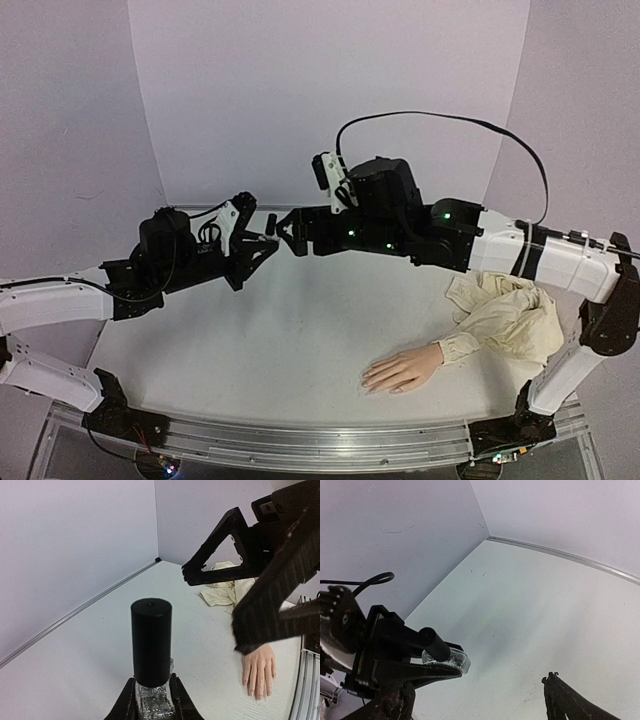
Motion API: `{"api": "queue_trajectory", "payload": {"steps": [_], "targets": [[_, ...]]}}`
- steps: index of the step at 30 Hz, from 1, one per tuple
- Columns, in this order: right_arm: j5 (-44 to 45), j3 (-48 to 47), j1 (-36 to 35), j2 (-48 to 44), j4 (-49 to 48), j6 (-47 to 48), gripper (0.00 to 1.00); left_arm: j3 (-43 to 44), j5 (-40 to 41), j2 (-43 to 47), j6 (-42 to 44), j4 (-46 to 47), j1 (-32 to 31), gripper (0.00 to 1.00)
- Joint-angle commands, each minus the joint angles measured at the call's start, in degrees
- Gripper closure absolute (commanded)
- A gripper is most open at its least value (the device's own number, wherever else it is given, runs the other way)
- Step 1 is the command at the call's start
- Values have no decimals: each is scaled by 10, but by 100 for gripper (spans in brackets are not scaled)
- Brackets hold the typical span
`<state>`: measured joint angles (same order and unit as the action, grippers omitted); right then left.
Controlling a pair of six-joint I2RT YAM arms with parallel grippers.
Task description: Paint the nails
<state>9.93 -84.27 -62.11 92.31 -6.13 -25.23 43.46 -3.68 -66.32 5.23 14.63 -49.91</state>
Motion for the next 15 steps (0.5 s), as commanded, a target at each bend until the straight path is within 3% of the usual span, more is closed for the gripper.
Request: {"api": "queue_trajectory", "payload": {"steps": [1, 6, 15], "targets": [[55, -50, -6, 26, -16, -35, 13, 22, 19, -8, 9, 36, -9, 100], [31, -93, -8, 69, -15, -33, 21, 27, 22, -20, 10, 36, -13, 100], [-5, -122, -7, 110, -13, -31, 53, 32, 18, -24, 1, 36, -17, 100]]}}
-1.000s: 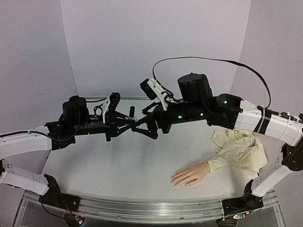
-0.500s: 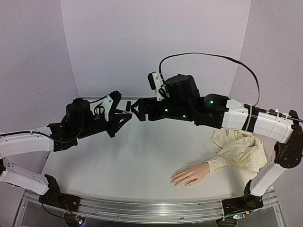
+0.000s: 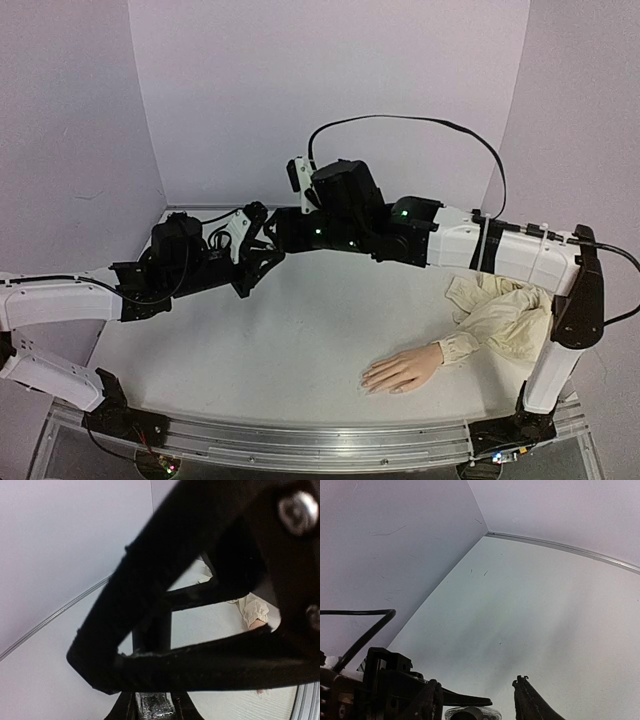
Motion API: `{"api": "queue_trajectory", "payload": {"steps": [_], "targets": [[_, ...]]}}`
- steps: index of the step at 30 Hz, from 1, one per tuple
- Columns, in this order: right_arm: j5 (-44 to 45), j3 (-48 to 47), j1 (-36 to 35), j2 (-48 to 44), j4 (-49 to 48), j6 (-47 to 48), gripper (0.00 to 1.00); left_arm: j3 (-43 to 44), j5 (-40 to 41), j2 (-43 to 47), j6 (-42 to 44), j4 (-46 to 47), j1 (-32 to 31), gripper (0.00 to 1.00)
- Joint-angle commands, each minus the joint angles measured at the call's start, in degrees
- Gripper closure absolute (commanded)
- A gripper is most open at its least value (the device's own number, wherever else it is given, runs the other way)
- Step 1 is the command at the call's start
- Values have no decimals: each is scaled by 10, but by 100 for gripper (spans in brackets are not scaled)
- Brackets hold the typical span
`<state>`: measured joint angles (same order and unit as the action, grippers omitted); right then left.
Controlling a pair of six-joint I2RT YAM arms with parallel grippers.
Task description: Paint the nails
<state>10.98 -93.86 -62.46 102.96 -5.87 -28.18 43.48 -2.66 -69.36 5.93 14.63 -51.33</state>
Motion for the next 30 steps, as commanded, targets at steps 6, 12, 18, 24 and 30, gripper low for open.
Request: {"api": "queue_trajectory", "payload": {"steps": [6, 12, 18, 24, 30], "targets": [[-34, -19, -4, -3, -17, 3, 73, 31, -7, 16, -22, 36, -3, 100], [-125, 0, -4, -26, -28, 67, 92, 36, -62, 30, -52, 34, -2, 100], [-271, 75, 1, -101, -37, 185, 100, 35, -214, 48, -90, 31, 8, 100], [-662, 110, 8, -128, -46, 266, 100, 71, -583, 32, -117, 31, 45, 100], [-709, 106, 7, -110, -42, 263, 100, 84, -656, 23, -121, 31, 57, 100]]}}
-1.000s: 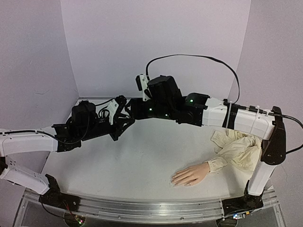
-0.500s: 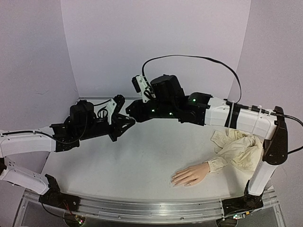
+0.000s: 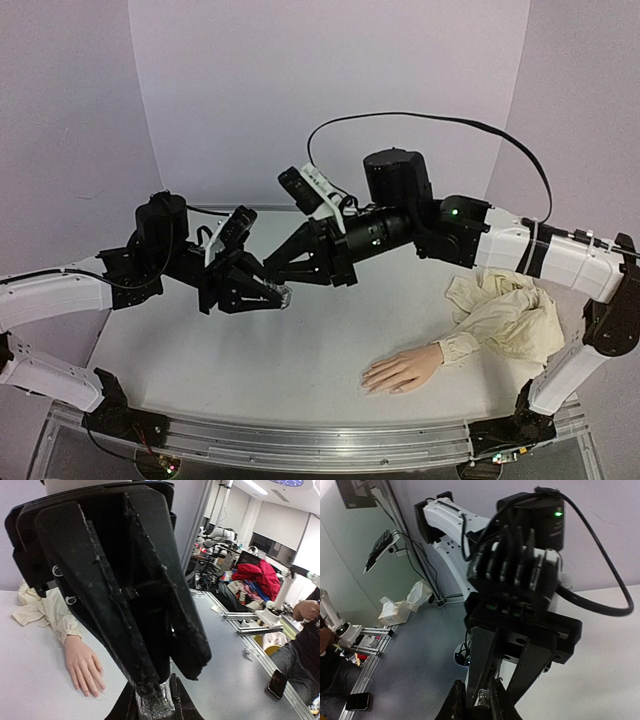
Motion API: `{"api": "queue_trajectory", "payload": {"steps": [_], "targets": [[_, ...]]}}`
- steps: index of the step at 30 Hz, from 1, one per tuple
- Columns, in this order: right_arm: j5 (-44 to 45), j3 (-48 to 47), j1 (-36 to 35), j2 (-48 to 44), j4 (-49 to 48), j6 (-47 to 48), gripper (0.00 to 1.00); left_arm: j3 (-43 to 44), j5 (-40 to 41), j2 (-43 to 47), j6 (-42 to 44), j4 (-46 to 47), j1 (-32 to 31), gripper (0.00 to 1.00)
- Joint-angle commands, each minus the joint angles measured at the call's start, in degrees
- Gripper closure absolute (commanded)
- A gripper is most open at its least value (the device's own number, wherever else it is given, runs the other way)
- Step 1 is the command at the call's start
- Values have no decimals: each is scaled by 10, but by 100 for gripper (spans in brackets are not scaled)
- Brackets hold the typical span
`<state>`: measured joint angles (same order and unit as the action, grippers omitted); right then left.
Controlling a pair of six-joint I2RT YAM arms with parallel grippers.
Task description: Paint the nails
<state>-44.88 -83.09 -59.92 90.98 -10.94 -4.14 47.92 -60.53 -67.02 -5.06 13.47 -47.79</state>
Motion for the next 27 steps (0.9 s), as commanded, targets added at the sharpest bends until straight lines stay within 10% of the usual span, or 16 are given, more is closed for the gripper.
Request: {"api": "queue_trajectory", "payload": {"steps": [1, 7, 12, 16, 20, 27], "targets": [[-149, -3, -18, 10, 9, 26, 100, 41, -80, -2, -10, 43, 23, 100], [-84, 2, -18, 5, 10, 29, 100, 40, -48, -7, -7, 39, 29, 100], [104, 28, -18, -28, 11, 14, 93, 7, 149, 14, 37, 19, 30, 100], [160, 39, -17, -46, 10, -12, 40, -4, 270, 19, 50, 15, 29, 100], [283, 27, -17, -48, 22, -54, 9, -7, 384, 19, 73, 15, 28, 100], [436, -25, -18, -10, 41, -168, 14, -7, 533, 14, 83, 16, 9, 100]]}}
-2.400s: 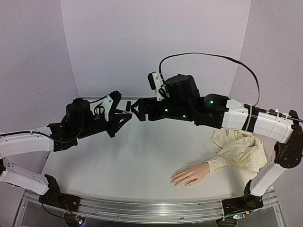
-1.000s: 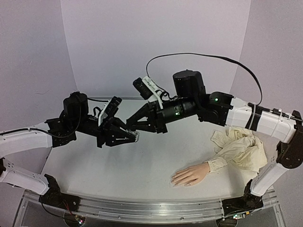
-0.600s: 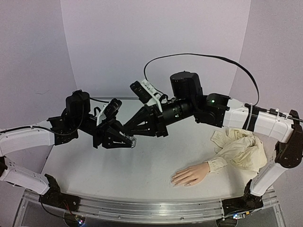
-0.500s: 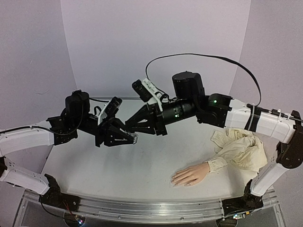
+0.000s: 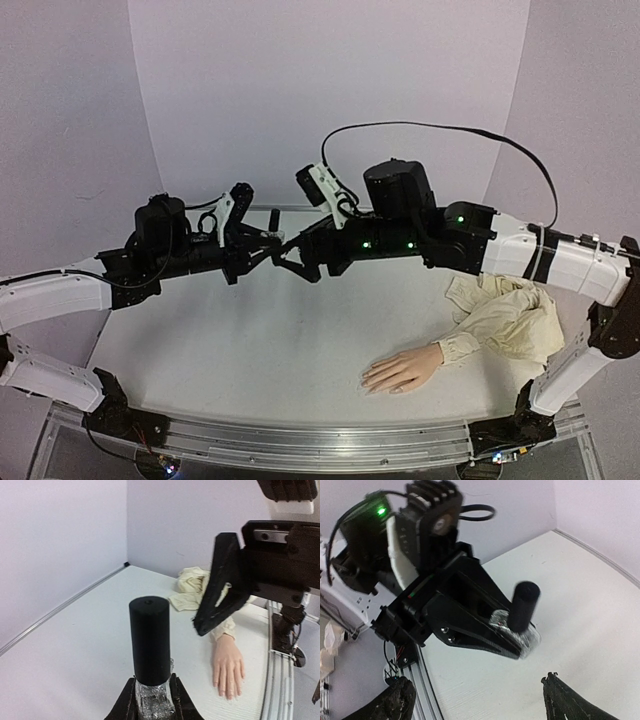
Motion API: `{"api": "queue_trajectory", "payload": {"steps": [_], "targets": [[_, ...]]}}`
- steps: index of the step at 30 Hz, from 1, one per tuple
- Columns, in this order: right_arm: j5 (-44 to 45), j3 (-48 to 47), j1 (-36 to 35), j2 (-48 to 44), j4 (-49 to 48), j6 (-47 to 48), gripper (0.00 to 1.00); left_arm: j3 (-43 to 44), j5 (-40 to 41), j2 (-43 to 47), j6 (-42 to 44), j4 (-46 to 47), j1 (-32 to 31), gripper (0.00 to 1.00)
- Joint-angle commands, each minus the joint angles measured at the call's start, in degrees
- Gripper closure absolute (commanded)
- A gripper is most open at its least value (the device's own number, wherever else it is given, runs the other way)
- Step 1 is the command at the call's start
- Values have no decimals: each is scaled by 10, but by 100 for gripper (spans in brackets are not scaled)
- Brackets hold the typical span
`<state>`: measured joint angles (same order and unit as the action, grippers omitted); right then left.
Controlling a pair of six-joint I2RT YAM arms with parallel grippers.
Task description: Paint the nails
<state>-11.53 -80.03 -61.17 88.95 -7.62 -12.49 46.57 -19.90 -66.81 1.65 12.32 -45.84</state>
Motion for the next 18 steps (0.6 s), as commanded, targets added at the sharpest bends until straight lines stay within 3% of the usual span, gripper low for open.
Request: {"api": "queue_trajectory", "payload": {"steps": [1, 8, 18], "targets": [[120, -64, -5, 19, 12, -101, 16, 8, 136, 10, 14, 27, -13, 100], [175, -122, -7, 76, 17, -144, 33, 12, 160, -2, 11, 26, -27, 100], [168, -192, -8, 148, 20, -150, 57, 14, 168, -12, 5, 26, -35, 100]]}}
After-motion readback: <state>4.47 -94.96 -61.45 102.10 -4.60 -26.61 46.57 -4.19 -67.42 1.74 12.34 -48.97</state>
